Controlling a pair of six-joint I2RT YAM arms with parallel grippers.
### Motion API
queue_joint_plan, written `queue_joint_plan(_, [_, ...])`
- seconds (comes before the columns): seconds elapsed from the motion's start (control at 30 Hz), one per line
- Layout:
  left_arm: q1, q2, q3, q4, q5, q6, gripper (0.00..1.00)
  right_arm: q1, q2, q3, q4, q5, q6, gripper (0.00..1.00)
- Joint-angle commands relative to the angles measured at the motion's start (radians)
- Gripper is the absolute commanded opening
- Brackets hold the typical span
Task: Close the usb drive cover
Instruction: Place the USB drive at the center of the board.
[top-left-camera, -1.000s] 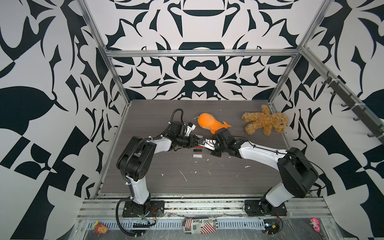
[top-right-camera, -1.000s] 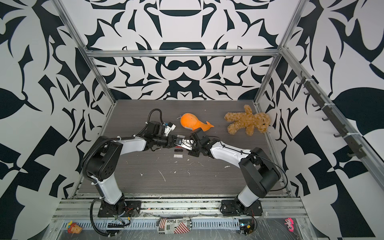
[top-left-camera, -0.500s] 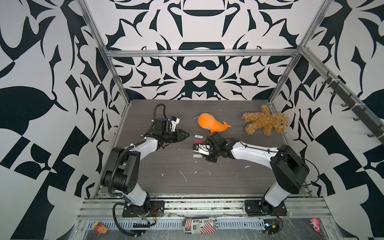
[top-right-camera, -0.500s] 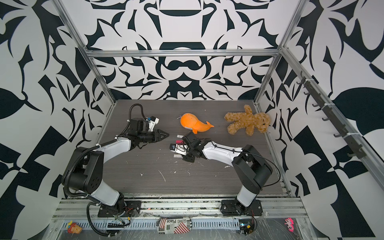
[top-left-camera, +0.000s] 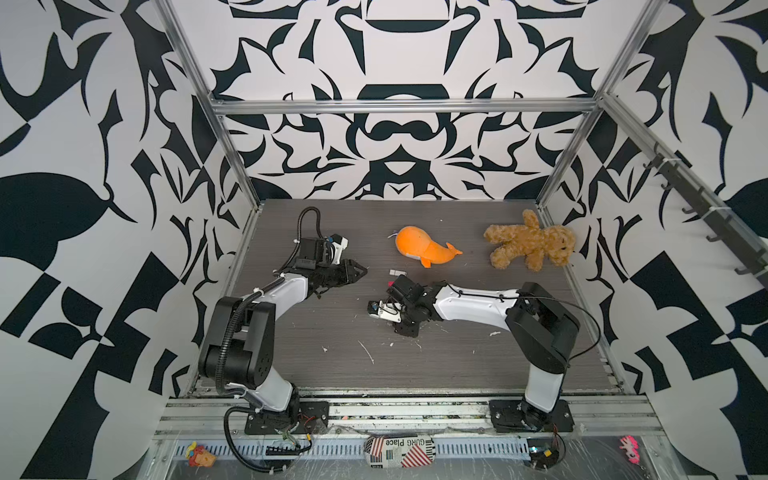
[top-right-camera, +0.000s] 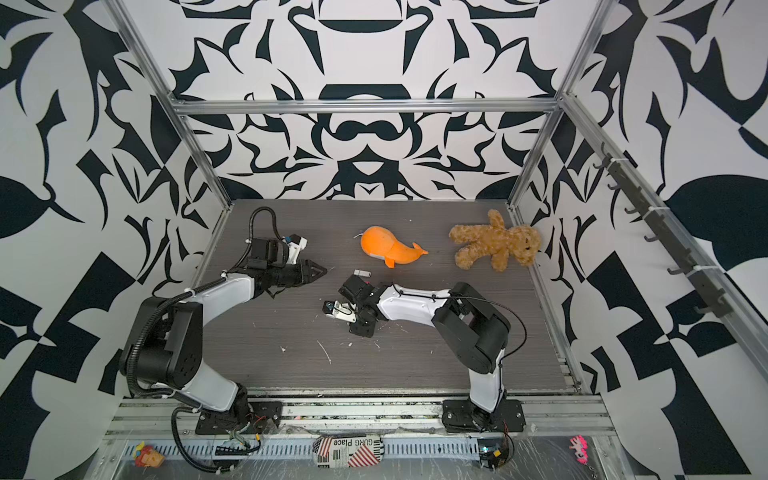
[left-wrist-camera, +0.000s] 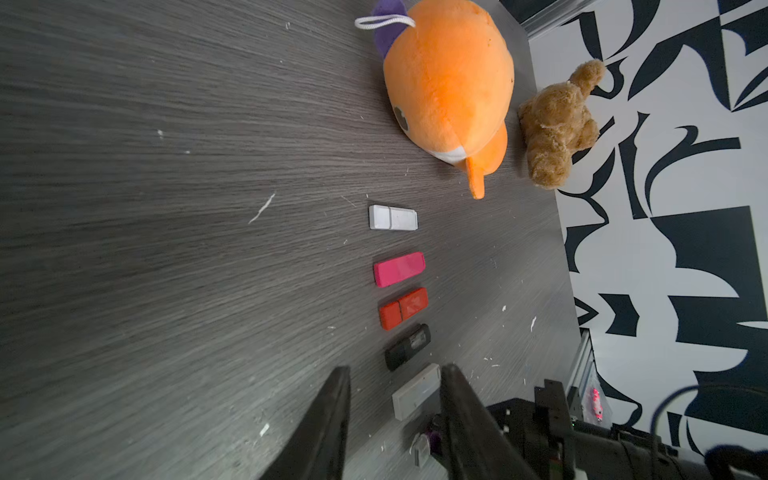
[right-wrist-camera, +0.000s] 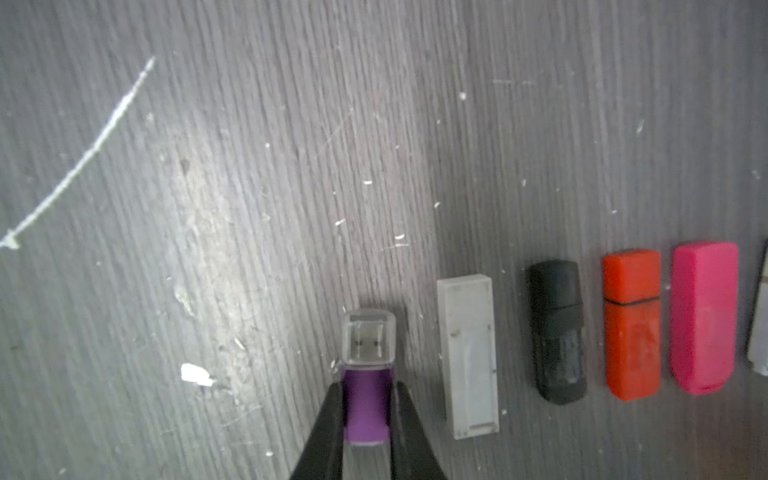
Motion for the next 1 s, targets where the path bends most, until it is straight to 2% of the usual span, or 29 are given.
queue_joint_plan(0.0, [0.003, -0.023, 0.005, -0.025, -0.006, 0.018, 0.39, 0.005, -0.005, 0.034, -0.032, 0.016, 0.027, 0.16])
queue_joint_plan(0.2, [0.003, -0.015, 0.004, -0.019, -0.001, 0.013, 0.39, 0.014, 0.017, 0.054, -0.041, 0.011, 0.024, 0.19])
queue_joint_plan(0.37, [0.003, -0.016, -0.005, -0.013, 0.000, 0.009, 0.39, 0.023, 0.020, 0.052, -0.049, -0.009, 0.006, 0.31])
queue_joint_plan(0.63, [0.003, -0.022, -0.017, -0.002, -0.003, 0.000, 0.39, 0.030, 0.013, 0.050, -0.045, 0.007, -0.008, 0.39])
queue_joint_plan(0.83, [0.003, -0.024, -0.016, -0.002, -0.003, -0.001, 0.39, 0.029, 0.002, 0.041, -0.050, 0.038, -0.025, 0.40])
queue_joint_plan(0.97, [0.003, -0.026, -0.017, -0.003, -0.003, -0.004, 0.39, 0.029, 0.002, 0.026, -0.048, 0.054, -0.047, 0.35])
